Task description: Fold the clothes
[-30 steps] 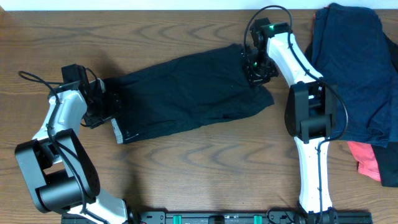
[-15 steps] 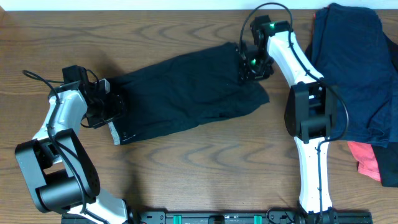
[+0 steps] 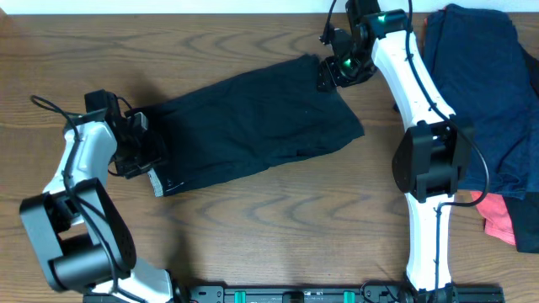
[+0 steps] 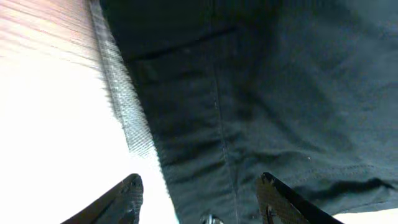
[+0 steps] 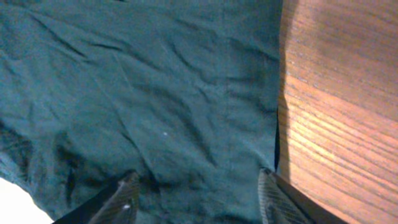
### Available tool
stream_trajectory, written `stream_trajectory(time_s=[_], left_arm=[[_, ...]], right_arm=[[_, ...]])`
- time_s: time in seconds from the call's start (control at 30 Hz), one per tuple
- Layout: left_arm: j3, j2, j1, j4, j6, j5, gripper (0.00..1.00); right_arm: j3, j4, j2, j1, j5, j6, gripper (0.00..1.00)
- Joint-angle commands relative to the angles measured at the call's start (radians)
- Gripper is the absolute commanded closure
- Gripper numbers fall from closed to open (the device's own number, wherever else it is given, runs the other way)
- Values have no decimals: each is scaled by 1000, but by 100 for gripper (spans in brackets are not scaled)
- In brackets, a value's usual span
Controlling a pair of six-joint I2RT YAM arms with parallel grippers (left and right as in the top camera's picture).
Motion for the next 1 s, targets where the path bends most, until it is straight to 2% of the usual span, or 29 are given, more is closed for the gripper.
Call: stream_trajectory(time_s=[0.0, 0.07, 0.1, 0.3, 0.63, 0.87, 0.97], left_arm=[[42, -68, 3, -7, -21, -47, 39], [42, -76, 3, -6, -37, -46, 37], [42, -76, 4, -7, -43, -46, 32], [42, -76, 8, -15, -42, -46, 22], [42, -76, 94, -32, -50, -46, 22], [42, -58, 120, -25, -50, -43, 18], [40, -22, 120, -33, -50, 5, 18]], right_arm=[[-9, 19, -9, 3, -16, -15, 37], [-31, 30, -9, 3, -58, -43, 36], [-43, 35, -9, 3, -78, -55, 36], [-160, 133, -8, -2, -136, -62, 39], [-320, 303, -8, -28, -195, -64, 40], [-380, 355, -7, -28, -172, -45, 41], [-387, 355, -7, -28, -158, -45, 40]])
